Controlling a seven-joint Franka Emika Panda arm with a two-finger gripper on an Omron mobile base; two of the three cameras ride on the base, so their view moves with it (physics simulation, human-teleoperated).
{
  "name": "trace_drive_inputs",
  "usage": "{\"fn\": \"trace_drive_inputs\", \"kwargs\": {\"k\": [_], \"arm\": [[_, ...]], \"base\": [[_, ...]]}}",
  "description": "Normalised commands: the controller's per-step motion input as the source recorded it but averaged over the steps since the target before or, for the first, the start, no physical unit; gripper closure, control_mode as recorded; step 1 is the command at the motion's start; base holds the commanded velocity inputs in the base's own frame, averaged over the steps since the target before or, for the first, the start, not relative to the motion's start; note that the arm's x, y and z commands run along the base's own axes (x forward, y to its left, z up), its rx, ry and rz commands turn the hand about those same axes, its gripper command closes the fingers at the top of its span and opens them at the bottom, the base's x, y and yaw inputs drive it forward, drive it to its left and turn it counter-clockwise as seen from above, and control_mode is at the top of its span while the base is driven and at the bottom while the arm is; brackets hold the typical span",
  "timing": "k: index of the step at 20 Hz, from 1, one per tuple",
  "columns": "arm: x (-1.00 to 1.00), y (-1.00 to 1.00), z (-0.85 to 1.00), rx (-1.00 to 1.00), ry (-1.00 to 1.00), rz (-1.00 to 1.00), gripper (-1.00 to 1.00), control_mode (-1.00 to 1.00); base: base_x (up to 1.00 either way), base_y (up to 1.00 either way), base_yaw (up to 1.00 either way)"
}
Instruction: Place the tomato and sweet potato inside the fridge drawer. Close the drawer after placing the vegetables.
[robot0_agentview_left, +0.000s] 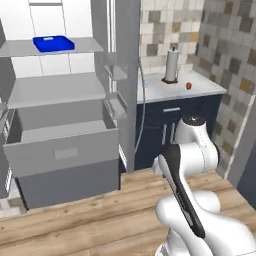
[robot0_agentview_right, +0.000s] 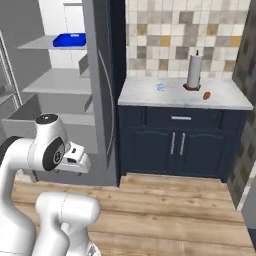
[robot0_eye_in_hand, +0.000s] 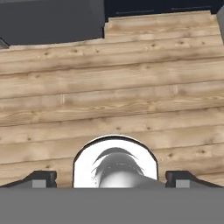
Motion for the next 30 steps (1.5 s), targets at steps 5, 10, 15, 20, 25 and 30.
{"fn": "trace_drive_inputs", "kwargs": {"k": [5,10,15,20,25,30], "arm": [[0.00,0.00,0.00,0.00,0.00,0.00,-1.00,1.00],[0.00,0.00,0.00,0.00,0.00,0.00,-1.00,1.00],[0.00,0.00,0.00,0.00,0.00,0.00,-1.00,1.00],[0.00,0.00,0.00,0.00,0.00,0.00,-1.00,1.00],[0.00,0.00,0.00,0.00,0.00,0.00,-1.00,1.00],[0.00,0.00,0.00,0.00,0.00,0.00,-1.00,1.00]], "base": [[0.01,-1.00,-0.36],[0.36,-0.93,-0.18],[0.84,-0.27,-0.01],[1.00,0.00,-0.01],[0.96,-0.11,-0.01],[0.87,-0.34,0.00]]}}
